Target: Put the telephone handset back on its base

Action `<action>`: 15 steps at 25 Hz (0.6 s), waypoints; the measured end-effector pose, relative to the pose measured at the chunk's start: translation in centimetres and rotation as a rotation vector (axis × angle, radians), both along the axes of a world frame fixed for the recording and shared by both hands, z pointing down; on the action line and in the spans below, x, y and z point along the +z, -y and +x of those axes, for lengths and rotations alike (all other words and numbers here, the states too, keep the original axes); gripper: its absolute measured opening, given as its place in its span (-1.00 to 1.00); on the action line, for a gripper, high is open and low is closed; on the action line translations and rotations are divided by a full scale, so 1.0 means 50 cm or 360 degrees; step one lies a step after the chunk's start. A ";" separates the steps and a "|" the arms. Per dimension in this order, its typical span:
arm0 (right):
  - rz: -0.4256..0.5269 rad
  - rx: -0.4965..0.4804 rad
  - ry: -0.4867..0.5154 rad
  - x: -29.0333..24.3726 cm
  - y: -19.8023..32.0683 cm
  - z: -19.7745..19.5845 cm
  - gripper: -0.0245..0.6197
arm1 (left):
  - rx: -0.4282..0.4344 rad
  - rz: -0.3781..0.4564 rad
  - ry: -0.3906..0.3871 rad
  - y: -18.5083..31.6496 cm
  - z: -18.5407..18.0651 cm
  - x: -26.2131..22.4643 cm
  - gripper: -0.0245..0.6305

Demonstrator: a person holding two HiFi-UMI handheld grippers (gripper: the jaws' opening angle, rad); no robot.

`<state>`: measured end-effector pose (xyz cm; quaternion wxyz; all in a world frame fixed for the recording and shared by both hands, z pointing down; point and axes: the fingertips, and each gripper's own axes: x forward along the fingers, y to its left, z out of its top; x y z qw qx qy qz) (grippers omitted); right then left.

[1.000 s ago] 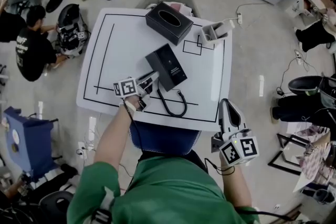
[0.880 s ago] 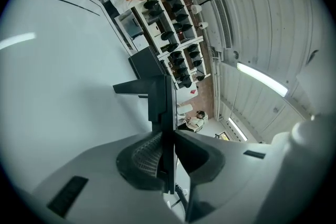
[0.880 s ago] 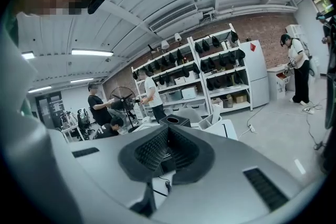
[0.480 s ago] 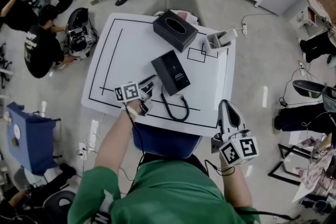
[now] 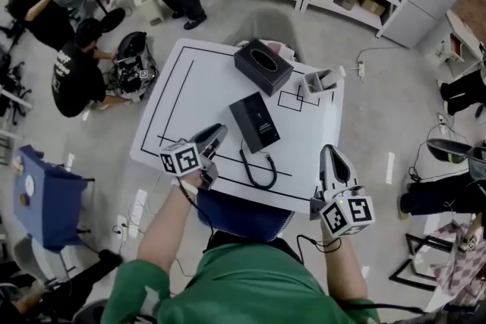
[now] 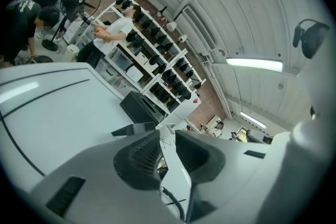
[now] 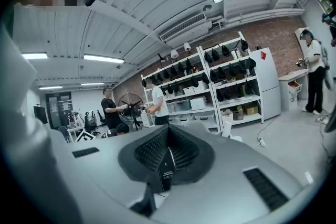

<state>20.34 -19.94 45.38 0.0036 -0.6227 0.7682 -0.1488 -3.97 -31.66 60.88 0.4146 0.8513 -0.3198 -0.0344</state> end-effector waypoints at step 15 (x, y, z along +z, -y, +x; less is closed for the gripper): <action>0.0174 -0.0171 -0.0013 -0.093 0.016 -0.049 -0.85 | -0.0111 0.0591 0.0199 -0.119 -0.010 -0.311 -0.63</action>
